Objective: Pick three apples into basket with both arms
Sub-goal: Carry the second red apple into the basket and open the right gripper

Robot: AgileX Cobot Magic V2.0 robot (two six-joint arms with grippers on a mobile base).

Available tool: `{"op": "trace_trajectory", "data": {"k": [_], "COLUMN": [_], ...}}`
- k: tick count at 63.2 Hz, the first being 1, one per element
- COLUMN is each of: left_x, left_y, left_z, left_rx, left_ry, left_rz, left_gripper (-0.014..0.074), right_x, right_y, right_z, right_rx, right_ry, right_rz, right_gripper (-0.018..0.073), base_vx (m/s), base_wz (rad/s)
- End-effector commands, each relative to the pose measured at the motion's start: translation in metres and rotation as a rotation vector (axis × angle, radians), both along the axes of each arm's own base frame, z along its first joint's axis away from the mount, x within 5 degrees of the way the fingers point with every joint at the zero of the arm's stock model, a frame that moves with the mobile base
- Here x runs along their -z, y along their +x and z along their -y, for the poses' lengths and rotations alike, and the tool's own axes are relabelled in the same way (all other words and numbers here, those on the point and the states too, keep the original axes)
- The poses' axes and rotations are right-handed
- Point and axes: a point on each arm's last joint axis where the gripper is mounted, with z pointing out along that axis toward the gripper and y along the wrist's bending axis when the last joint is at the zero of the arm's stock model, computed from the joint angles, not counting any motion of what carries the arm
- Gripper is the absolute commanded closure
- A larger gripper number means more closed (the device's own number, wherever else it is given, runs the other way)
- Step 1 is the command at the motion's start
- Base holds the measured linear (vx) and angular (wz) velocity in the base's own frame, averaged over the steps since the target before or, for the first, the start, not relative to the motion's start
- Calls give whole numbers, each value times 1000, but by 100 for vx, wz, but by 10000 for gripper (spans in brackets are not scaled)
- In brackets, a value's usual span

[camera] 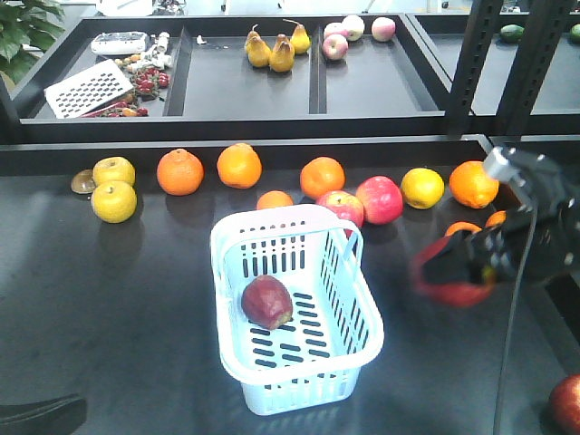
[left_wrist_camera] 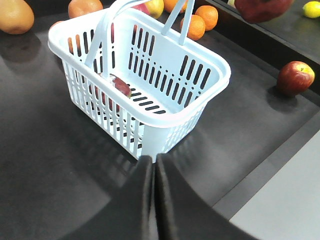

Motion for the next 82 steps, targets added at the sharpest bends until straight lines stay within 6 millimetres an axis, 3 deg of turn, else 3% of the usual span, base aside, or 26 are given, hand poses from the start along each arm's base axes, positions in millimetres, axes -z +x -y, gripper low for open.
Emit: {"op": "trace_trajectory", "data": {"k": [1,7,15,23,40,50,68,82], "left_x": [-11,-11,-11,-11,-11,-11,-11,-11], "left_y": [5,5,5,5,5,5,5,5], "left_z": [0,0,0,0,0,0,0,0], "left_rx": [-44,-43,-43,-43,-43,-42,-42,-42], "left_ry": [-55,-55,-55,-55,-55,-54,-54,-54], "left_rz": [44,43,43,43,43,42,42,42], "left_gripper": [603,603,603,603,603,603,603,603], "right_x": [-19,-16,-9,6,31,41,42,38], "right_y": [-11,-14,-2,9,42,48,47,36], "right_z": [-25,-55,-89,-117,-159,-163,-164,-165], "right_rx": [-61,-127,-73,-79,-139,-122,-138,-224], "right_ry": [121,165,167,123,126,129,122,161], "right_rz": [151,208,271,294,230,193,190,126], "right_gripper": [564,563,542,461,38,-103,-56,123], "base_vx": [0,0,0,0,0,0,0,0], "base_wz": [0,0,0,0,0,0,0,0]}}
